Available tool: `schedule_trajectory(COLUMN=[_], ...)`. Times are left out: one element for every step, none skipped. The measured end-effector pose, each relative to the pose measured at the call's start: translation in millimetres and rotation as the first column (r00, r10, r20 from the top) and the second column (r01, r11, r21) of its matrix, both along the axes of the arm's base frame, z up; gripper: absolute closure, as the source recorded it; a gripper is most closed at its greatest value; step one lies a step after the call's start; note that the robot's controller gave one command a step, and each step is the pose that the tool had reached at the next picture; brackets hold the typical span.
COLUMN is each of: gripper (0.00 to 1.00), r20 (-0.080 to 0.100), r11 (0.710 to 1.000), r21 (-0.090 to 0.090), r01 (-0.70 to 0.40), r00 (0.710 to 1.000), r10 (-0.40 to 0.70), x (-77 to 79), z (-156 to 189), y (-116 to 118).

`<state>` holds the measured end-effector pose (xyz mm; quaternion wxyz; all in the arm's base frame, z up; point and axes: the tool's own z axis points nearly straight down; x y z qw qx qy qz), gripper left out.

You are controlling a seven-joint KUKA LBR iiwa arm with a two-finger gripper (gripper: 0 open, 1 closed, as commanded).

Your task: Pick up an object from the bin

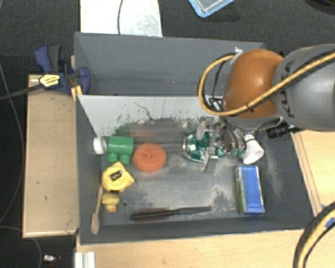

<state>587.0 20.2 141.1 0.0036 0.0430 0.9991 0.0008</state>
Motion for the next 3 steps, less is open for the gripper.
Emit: schedule_trajectory(gripper=[0.00, 0.00, 0.00], r20=[-0.003, 0.002, 0.002], r11=[0.999, 0.972, 0.985], r21=[0.000, 0.002, 0.003], r01=[0.035, 0.234, 0.172], r00=[0.999, 0.972, 0.985], r10=[-0.035, -0.234, -0.172], x=[-3.4, 2.6, 3.9], z=[-24.6, -20.4, -72.7], y=[-2.5, -13.6, 34.7])
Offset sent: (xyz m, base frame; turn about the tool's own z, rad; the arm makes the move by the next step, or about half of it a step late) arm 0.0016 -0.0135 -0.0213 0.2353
